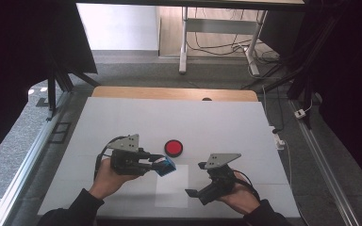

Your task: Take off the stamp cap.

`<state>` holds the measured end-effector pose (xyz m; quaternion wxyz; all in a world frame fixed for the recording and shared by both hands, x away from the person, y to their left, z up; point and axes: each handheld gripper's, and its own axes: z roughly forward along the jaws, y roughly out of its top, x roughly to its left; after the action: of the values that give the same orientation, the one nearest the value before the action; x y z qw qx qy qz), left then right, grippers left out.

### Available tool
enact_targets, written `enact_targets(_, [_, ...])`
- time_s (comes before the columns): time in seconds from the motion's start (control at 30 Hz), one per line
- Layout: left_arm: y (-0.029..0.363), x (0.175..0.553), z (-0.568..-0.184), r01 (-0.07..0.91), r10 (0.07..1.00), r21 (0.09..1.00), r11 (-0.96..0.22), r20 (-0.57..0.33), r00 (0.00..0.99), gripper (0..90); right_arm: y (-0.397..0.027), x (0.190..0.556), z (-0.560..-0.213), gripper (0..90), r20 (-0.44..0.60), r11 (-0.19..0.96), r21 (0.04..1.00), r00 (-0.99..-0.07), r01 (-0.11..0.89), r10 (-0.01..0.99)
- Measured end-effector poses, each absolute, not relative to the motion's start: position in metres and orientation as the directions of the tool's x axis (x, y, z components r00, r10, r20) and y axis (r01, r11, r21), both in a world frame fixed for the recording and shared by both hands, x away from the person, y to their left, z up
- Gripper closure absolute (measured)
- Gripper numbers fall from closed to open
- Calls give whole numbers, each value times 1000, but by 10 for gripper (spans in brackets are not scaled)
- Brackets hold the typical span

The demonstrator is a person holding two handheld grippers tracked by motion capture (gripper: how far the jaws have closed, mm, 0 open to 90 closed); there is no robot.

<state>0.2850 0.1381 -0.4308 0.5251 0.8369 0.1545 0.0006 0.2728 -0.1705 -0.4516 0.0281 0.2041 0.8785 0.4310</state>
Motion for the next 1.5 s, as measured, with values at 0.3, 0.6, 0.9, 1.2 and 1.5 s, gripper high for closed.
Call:
enact_targets(0.3, [136, 284, -431, 241, 241, 880, -409, -150, 959, 700, -152, 279, -456, 0, 117, 587, 753, -938, 298, 326])
enact_targets(0.6, [134, 284, -431, 223, 207, 884, -411, -147, 967, 700, -140, 286, -454, 0, 160, 564, 774, -951, 288, 265])
enact_targets(0.9, [133, 283, -431, 206, 173, 888, -412, -146, 974, 700, -126, 289, -455, 59, 183, 572, 778, -965, 260, 189])
enact_targets(1.2, [133, 283, -431, 201, 148, 891, -406, -153, 977, 700, -119, 294, -453, 318, 200, 558, 796, -972, 234, 123])
enact_targets(1.5, [133, 282, -430, 191, 128, 895, -403, -151, 980, 700, -121, 299, -451, 529, 248, 544, 802, -966, 247, 72])
